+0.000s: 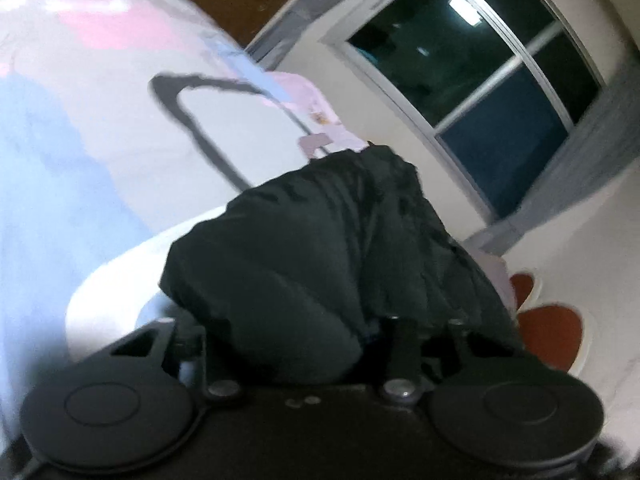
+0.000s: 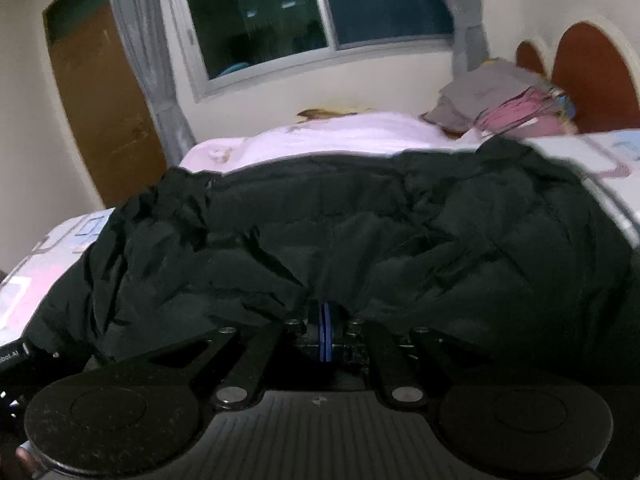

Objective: Fold large clothes

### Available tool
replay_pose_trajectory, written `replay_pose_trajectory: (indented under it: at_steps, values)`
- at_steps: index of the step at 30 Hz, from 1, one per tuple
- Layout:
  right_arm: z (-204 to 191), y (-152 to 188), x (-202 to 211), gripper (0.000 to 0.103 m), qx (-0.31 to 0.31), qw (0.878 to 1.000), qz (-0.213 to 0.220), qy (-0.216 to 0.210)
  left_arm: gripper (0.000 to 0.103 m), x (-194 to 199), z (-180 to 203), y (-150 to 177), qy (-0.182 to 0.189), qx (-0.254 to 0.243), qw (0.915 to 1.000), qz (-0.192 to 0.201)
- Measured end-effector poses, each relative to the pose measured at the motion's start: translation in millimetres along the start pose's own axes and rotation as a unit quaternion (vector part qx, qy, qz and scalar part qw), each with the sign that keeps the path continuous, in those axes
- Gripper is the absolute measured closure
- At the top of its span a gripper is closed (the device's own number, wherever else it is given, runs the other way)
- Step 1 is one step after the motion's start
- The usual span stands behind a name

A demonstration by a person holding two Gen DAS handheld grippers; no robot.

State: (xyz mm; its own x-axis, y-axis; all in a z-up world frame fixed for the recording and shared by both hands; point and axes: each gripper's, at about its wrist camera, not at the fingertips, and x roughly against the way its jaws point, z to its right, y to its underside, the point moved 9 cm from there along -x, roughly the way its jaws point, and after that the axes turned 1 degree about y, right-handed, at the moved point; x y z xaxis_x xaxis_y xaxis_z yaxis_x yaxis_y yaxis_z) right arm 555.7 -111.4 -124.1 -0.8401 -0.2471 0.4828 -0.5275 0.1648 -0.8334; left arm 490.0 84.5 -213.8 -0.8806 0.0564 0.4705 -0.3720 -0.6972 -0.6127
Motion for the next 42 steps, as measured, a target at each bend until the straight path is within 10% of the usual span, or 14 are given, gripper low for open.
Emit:
replay_pose_trajectory:
  at_steps: [5, 9, 15, 19, 23, 35, 42]
  values:
    - [11, 26, -32, 0.103, -0.032, 0.998, -0.061, -0.012, 0.052, -4, -6, 2, -0.006, 0.013, 0.9999, -0.010]
    - [16, 19, -26, 0.103, -0.051, 0.996, -0.076, -0.006, 0.079, 6, 21, -5, 0.010, -0.048, 0.9987, 0.011]
    - [35, 23, -29, 0.103, -0.106, 0.990, -0.091, -0.036, 0.083, 21, 68, -9, 0.012, -0.158, 0.9872, 0.022]
    - [40, 27, -29, 0.103, -0.105, 0.990, -0.088, -0.040, 0.083, 33, 132, -4, 0.029, -0.275, 0.9604, 0.037]
    - [50, 33, -26, 0.103, -0.155, 0.983, -0.086, -0.056, 0.082, 40, 202, 21, 0.060, -0.395, 0.9164, 0.028]
    - [120, 34, 32, 0.103, -0.289, 0.952, -0.040, -0.092, 0.082, 19, 317, 139, 0.161, -0.548, 0.8168, -0.080]
    - [196, 27, 81, 0.103, -0.313, 0.948, -0.025, -0.054, 0.082, -21, 324, 191, 0.185, -0.477, 0.8466, -0.147]
